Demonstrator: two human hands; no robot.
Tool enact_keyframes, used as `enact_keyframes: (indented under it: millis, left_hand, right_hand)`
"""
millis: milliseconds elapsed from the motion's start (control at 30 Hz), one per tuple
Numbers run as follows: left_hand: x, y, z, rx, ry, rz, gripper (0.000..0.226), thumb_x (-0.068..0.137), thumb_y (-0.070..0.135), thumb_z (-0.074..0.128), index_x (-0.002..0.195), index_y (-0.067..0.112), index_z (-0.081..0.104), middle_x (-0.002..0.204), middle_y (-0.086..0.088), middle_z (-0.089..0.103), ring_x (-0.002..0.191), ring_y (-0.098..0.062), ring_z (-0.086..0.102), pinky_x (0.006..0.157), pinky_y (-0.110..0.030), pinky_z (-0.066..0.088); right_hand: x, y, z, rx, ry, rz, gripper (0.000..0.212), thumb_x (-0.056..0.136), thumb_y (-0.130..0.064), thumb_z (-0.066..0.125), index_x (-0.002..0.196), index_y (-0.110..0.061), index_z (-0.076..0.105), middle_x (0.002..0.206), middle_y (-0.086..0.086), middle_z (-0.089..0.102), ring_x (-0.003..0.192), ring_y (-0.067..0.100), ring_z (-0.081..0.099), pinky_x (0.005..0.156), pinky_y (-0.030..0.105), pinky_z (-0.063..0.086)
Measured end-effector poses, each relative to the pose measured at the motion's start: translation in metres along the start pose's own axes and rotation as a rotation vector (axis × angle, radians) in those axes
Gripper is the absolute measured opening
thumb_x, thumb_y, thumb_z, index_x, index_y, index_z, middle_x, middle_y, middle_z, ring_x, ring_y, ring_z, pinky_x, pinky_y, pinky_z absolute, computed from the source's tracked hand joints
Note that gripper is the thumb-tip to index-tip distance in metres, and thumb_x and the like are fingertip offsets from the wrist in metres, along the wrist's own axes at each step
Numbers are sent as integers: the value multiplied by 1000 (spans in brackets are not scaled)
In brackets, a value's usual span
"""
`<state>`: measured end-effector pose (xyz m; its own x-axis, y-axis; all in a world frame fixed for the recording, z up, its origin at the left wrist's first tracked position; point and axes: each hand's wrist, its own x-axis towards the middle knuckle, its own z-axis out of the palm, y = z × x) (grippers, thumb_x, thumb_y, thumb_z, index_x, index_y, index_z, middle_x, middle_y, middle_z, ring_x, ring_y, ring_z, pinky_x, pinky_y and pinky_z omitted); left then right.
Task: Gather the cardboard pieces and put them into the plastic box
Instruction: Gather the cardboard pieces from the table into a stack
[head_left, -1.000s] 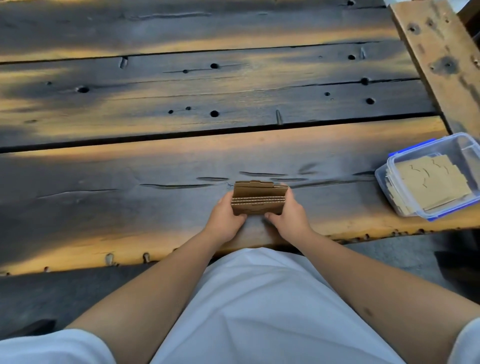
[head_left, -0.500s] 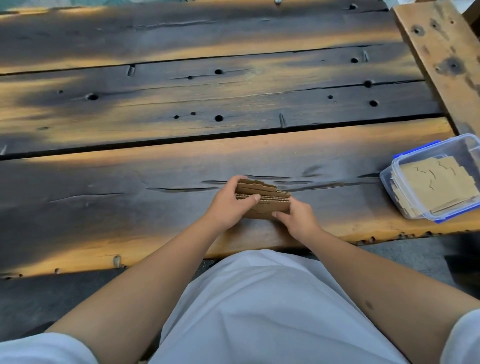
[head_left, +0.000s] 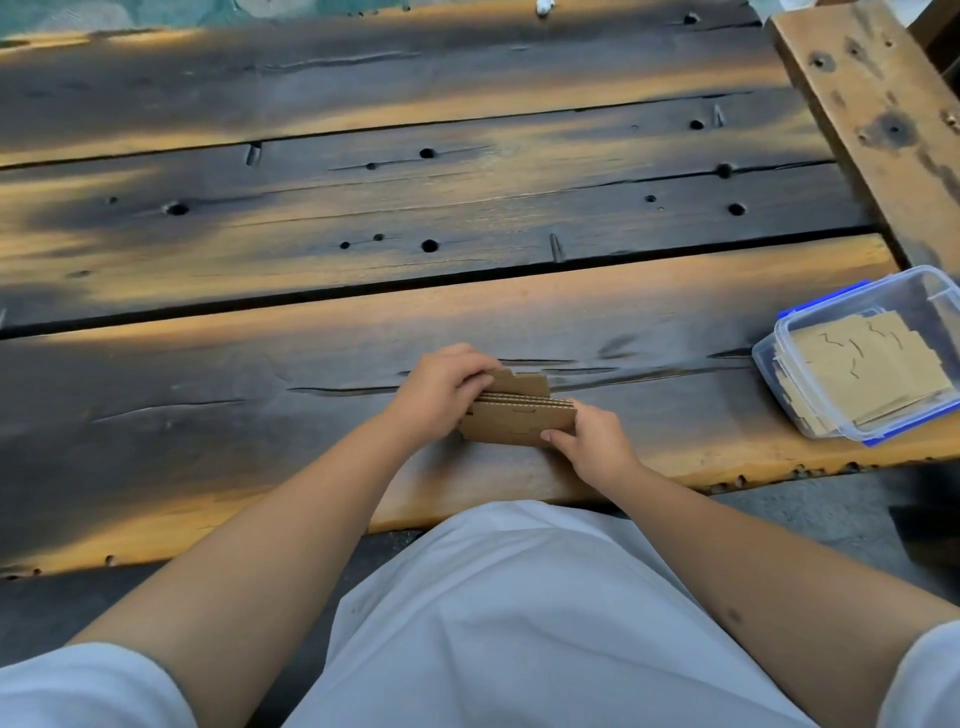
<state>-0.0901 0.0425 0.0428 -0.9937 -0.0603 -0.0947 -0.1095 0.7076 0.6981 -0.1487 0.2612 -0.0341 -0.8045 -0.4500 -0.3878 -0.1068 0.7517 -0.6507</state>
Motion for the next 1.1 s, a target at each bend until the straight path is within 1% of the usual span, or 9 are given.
enact_keyframes:
  millis: [167,267,333,533,667,800,900,1000,1100]
  left_hand:
    - [-22,-30,2,-274,226,-263,18,91,4,59,104,9,71,99,-3,67,99,-24,60,87,-32,46]
    - [-39,-45,4,-315,210,-275,34,91,5,58,95,37,70,94,12,68,96,-6,57,84,-23,44]
    - [-48,-52,5,-287,180,-302,39,92,7,58,93,46,65,96,8,68,96,-7,56,81,-19,40]
    - [-50,-58,18,-125,55,-324,29,92,5,55,110,22,70,101,-1,66,104,-18,50,90,-25,36]
    - [-43,-53,28,43,-34,-329,23,92,4,49,101,16,66,94,-4,57,103,-22,45,94,-36,34]
    - [-37,-49,31,116,-168,-294,25,89,2,39,104,14,55,93,-5,54,102,-28,45,85,-36,35]
    - [-35,-47,34,83,-347,-327,27,81,16,48,104,26,37,90,5,46,101,-27,43,81,-37,31]
    - [-35,-47,42,121,-295,-352,41,85,42,57,116,25,36,100,4,50,104,-25,45,84,-39,36]
    - [-32,-45,48,244,-165,-331,41,91,48,51,115,15,42,109,-9,60,104,-30,52,76,-38,39]
  right_hand:
    - [-1,0,-3,3,-1,-5,28,84,-25,71,112,-23,66,103,3,72,98,22,62,77,27,44]
    - [-3,-1,-2,8,-6,-6,28,85,-25,71,112,-22,67,104,2,72,98,21,62,81,28,46]
    - [-3,-3,-2,18,-15,-9,31,85,-24,72,115,-21,66,106,2,72,100,21,62,83,28,46]
    - [-4,-8,1,45,-22,-24,49,84,-20,72,131,-23,58,121,2,67,112,20,58,94,27,43]
    - [-3,-11,3,32,-34,-20,50,86,-21,69,134,-25,54,123,0,66,113,21,58,96,32,45]
    - [0,-11,3,-47,-29,-1,40,86,-29,69,123,-21,57,112,4,69,108,25,57,88,37,46]
    - [0,-13,4,-92,-16,15,52,86,-33,69,133,-26,47,107,7,69,101,30,61,81,39,49]
    - [0,-15,5,-138,7,-19,48,85,-35,69,127,-27,48,105,6,69,100,29,61,76,37,47]
    - [4,-16,4,-192,16,-26,32,84,-38,68,107,-21,55,106,3,68,104,27,58,80,40,48]
